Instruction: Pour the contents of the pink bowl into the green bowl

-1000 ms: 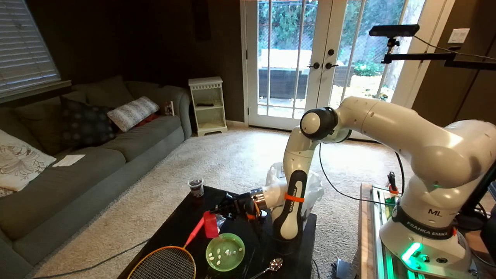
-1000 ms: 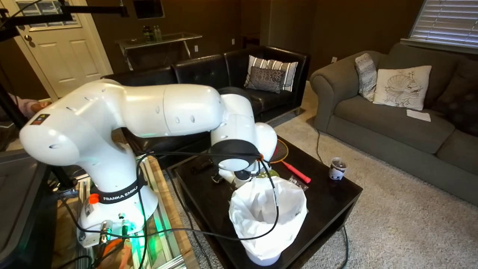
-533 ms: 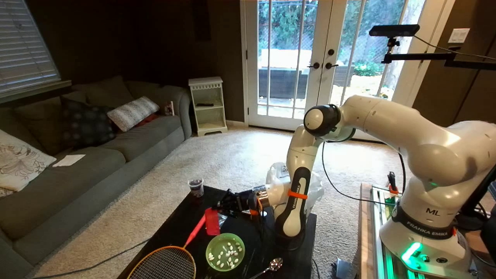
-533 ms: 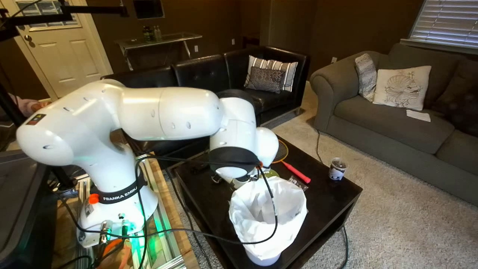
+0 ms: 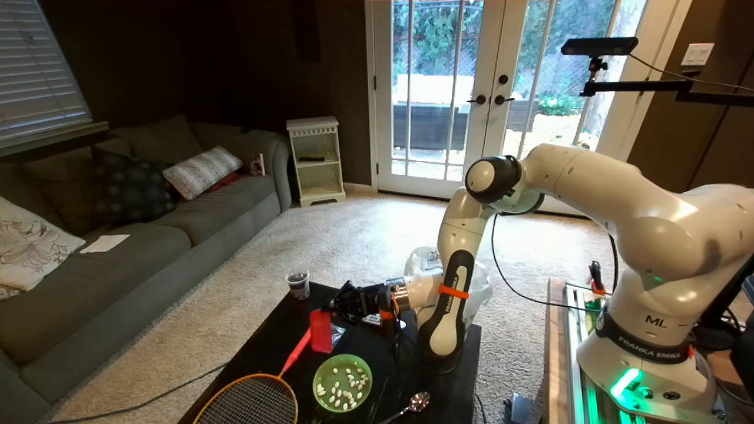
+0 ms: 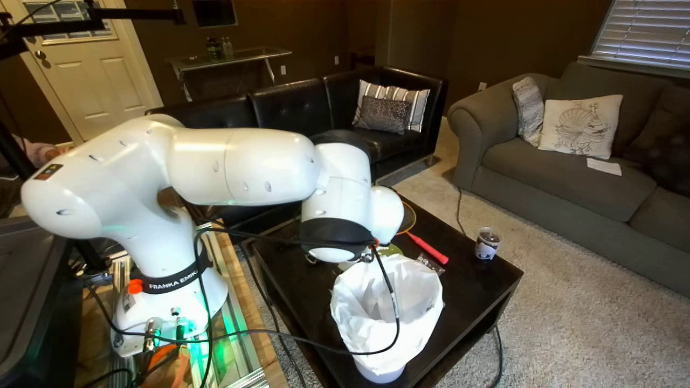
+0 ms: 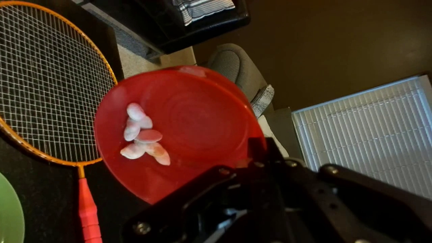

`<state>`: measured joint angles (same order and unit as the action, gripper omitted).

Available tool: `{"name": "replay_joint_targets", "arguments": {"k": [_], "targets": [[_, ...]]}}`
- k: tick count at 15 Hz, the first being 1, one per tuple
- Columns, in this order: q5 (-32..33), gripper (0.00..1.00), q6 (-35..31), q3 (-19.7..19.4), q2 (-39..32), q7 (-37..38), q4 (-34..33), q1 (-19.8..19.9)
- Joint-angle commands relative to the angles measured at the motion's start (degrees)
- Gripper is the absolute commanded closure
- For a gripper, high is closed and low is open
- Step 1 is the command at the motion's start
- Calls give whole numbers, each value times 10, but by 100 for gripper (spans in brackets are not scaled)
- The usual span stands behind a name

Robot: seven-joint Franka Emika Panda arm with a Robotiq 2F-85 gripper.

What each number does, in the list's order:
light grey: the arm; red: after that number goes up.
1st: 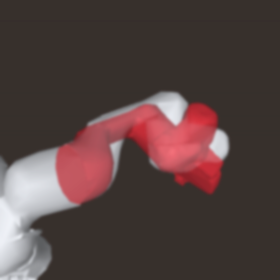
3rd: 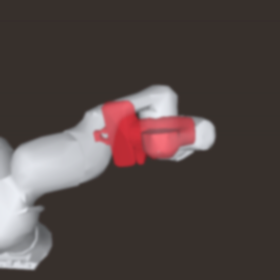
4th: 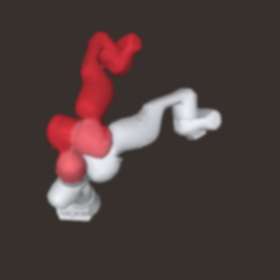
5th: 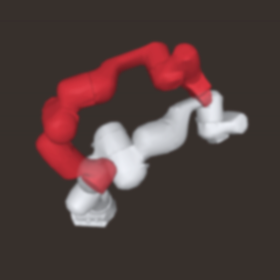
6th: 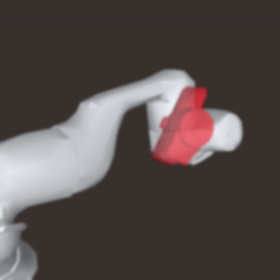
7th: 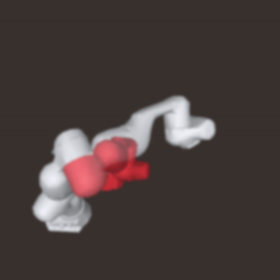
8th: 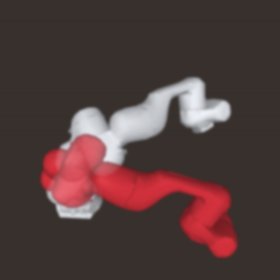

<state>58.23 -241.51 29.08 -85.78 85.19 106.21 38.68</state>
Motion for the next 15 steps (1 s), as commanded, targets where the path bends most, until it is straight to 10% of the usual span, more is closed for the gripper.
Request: {"name": "replay_joint_targets", "arguments": {"k": [1,15], "targets": [[26,99,-14,20,1,16,16,29],[98,99,-14,54,1,55,42,82]]}}
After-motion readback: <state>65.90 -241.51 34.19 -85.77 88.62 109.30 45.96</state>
